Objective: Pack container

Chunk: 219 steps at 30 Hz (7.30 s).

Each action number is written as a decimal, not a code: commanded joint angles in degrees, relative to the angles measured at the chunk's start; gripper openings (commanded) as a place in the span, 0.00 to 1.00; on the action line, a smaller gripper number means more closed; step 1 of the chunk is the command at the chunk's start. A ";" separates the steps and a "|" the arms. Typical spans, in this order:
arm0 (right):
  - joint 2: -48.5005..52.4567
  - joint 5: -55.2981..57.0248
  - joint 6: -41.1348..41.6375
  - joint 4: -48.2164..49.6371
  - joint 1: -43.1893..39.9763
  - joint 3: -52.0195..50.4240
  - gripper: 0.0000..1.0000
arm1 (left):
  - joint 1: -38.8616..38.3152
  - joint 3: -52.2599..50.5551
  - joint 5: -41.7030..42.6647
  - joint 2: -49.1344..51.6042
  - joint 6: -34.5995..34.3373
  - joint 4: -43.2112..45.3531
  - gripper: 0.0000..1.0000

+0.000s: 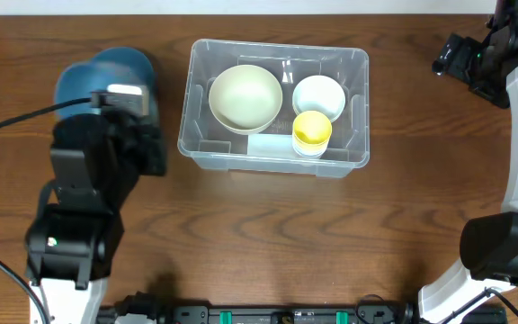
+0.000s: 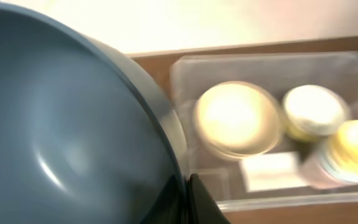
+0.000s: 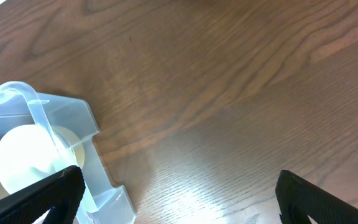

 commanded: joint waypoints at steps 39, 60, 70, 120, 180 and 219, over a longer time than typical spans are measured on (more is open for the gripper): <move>-0.87 0.44 -0.13 0.02 -0.11 0.70 0.99 | -25.70 1.55 -10.32 40.28 17.64 26.64 0.22; -0.87 0.44 -0.13 0.02 -0.11 0.70 0.99 | -10.32 1.84 -14.27 21.49 10.64 26.82 0.44; -0.87 0.44 -0.13 0.00 -0.11 0.70 0.99 | 7.69 1.84 -8.68 23.91 10.69 27.30 0.45; -0.87 0.44 -0.13 0.02 -0.07 0.70 0.99 | 13.22 1.84 -7.98 58.58 20.11 38.34 0.06; -0.87 0.44 -0.13 0.02 -0.07 0.70 0.99 | -25.14 1.81 -6.40 43.15 17.38 30.53 0.06; -0.87 0.44 -0.13 0.00 -0.07 0.70 0.99 | -24.90 1.81 -20.06 -2.36 6.88 1.84 0.98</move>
